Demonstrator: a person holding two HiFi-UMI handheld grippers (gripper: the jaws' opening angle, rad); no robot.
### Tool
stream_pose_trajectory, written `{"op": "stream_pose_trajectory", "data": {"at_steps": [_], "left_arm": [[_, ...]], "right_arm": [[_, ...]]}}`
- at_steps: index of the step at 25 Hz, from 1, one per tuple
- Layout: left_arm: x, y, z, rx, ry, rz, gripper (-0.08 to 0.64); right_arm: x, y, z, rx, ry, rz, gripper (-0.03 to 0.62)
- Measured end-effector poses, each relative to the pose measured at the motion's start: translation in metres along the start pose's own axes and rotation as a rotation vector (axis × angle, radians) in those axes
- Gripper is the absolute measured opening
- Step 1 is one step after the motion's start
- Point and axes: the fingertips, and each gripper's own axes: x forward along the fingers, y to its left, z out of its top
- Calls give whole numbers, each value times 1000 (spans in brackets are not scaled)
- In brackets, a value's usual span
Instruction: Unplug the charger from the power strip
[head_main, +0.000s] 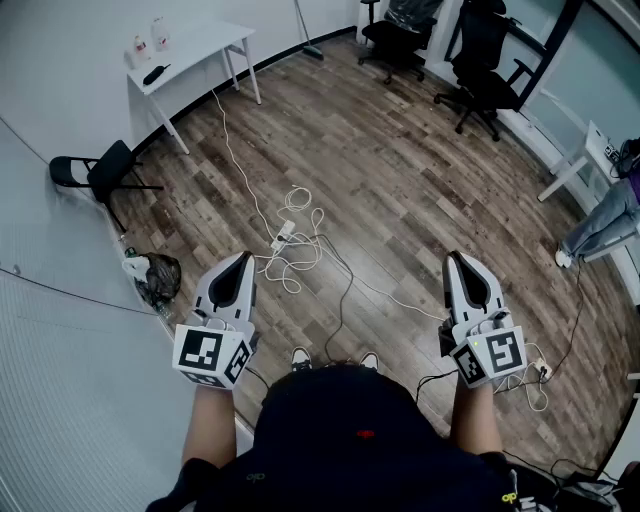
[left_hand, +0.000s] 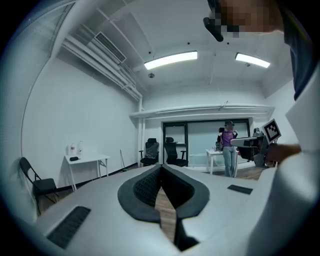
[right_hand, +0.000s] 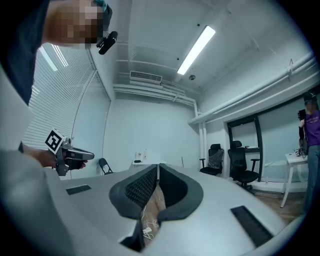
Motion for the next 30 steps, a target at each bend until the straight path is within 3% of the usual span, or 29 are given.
{"op": "stream_pose_trajectory", "data": {"at_steps": [18,24,30], "left_arm": [[-4,3,-6,-16,4,6,18],[-21,36,-22,-33,15,26,18],[-41,92,-42,-74,33,23,18]], "right_arm": [[14,13,-12,36,26,36,32],[38,48,-24,43,55,67,32],[78,109,-28,18,81,102,32]]}}
